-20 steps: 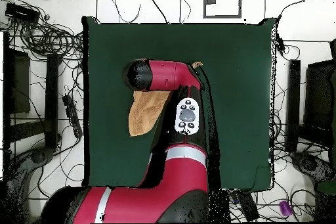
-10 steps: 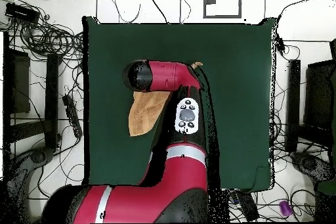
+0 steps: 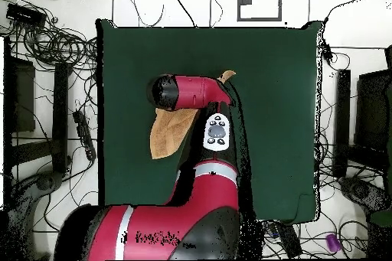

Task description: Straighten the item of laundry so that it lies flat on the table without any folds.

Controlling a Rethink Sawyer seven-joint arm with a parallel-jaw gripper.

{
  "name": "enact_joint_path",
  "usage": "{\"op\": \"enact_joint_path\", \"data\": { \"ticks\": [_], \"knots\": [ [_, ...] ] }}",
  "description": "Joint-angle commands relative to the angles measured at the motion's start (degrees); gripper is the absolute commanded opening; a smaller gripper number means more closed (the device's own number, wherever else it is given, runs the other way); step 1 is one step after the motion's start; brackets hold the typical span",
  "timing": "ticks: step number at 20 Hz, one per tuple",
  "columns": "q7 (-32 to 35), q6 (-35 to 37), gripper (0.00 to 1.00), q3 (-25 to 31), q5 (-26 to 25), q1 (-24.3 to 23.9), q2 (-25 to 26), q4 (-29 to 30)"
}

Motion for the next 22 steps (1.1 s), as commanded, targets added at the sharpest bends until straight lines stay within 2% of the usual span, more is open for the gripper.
{"op": "enact_joint_path", "data": {
  "ticks": [1, 16, 17, 22],
  "knots": [
    [13.64, 0.4, 1.0, 1.86, 2.66, 1.93, 6.68, -0.87],
    [13.87, -0.16, 1.0, -0.98, 5.01, 3.74, 11.96, -6.06],
    [14.05, -0.53, 0.0, -1.27, 5.51, 3.92, 12.0, -5.88],
    [14.09, 1.32, 0.0, -1.39, 6.23, 4.01, 11.98, -6.12]
  ]
}}
